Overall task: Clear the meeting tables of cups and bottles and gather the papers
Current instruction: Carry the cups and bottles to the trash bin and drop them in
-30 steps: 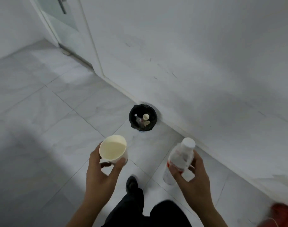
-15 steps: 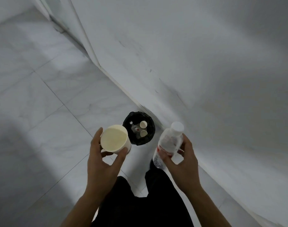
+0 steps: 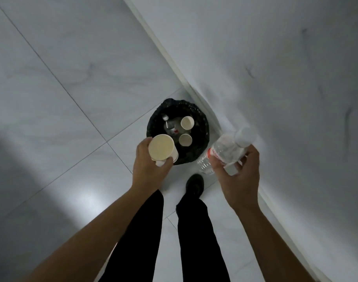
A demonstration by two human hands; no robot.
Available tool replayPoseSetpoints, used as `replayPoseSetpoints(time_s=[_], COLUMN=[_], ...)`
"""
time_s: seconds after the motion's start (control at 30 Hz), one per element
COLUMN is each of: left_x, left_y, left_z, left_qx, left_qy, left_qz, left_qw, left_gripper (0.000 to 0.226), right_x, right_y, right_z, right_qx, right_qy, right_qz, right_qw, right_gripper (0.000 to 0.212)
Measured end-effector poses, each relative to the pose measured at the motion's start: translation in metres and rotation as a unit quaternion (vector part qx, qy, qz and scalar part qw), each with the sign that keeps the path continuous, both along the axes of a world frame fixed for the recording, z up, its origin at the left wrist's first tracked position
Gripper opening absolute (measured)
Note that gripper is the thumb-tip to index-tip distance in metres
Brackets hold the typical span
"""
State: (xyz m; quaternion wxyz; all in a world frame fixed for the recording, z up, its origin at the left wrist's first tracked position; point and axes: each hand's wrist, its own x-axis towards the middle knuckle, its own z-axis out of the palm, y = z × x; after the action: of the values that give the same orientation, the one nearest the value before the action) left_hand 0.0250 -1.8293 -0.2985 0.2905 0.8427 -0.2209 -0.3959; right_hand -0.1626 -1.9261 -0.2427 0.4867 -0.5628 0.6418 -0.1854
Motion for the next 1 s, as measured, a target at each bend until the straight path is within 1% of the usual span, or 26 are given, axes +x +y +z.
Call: replayPoseSetpoints(time_s=[0.1,0.17,0.23,0.3,0.33,0.43,0.47,0.53,0.57,0.63,0.7,0.77,0.83,0.9,0.97,1.0], left_x=[0.003,0.003,0.002,-0.001,-0.002,-0.001,0.000,0.002,0.001,0.000,0.000,0.002,0.005,0.011,0.019,0.024], left_y=[-0.006,-0.011,-0.012,-0.008,-0.005,0.006,0.009,0.015,0.017,0.022,0.024,0.028,0.036,0.047,0.061,0.069], left_z=[-0.099,-0.153,-0.195,-0.229,-0.243,-0.271,-0.275,-0.272,-0.265,-0.237,-0.193,-0.138,-0.074,-0.001,0.077,0.115], left_qx=[0.085,0.134,0.180,0.192,0.190,0.184,0.184,0.184,0.181,0.152,0.105,0.076,0.062,0.046,0.026,0.011], left_qy=[-0.025,-0.046,-0.114,-0.179,-0.195,-0.192,-0.176,-0.122,-0.095,-0.073,-0.077,-0.073,-0.053,-0.035,-0.045,-0.060], left_qz=[-0.030,-0.044,-0.083,-0.115,-0.121,-0.128,-0.136,-0.143,-0.135,-0.110,-0.094,-0.083,-0.076,-0.078,-0.088,-0.088], left_qw=[0.996,0.989,0.973,0.958,0.955,0.955,0.958,0.965,0.969,0.979,0.987,0.991,0.994,0.995,0.995,0.994], left_gripper=[0.073,0.072,0.069,0.070,0.072,0.080,0.084,0.091,0.091,0.080,0.063,0.051,0.047,0.053,0.060,0.058], right_x=[0.016,0.026,0.035,0.042,0.045,0.050,0.050,0.048,0.046,0.040,0.036,0.033,0.033,0.037,0.042,0.045], right_y=[-0.006,-0.010,-0.013,-0.014,-0.014,-0.013,-0.013,-0.012,-0.012,-0.011,-0.011,-0.008,-0.001,0.010,0.021,0.026], right_z=[-0.087,-0.146,-0.199,-0.244,-0.263,-0.303,-0.311,-0.317,-0.315,-0.298,-0.266,-0.221,-0.158,-0.081,0.006,0.049], right_qx=[-0.005,0.010,0.030,0.038,0.042,0.058,0.069,0.096,0.103,0.107,0.096,0.087,0.081,0.072,0.061,0.056], right_qy=[0.002,0.003,0.014,0.034,0.049,0.090,0.101,0.124,0.133,0.144,0.144,0.139,0.128,0.098,0.073,0.061], right_qz=[-0.001,0.001,0.012,0.032,0.044,0.076,0.087,0.107,0.110,0.110,0.115,0.122,0.133,0.151,0.157,0.153], right_qw=[1.000,1.000,0.999,0.998,0.997,0.991,0.989,0.982,0.980,0.978,0.978,0.979,0.979,0.981,0.983,0.985], right_gripper=[0.073,0.074,0.079,0.086,0.086,0.091,0.094,0.093,0.090,0.083,0.074,0.068,0.063,0.061,0.058,0.055])
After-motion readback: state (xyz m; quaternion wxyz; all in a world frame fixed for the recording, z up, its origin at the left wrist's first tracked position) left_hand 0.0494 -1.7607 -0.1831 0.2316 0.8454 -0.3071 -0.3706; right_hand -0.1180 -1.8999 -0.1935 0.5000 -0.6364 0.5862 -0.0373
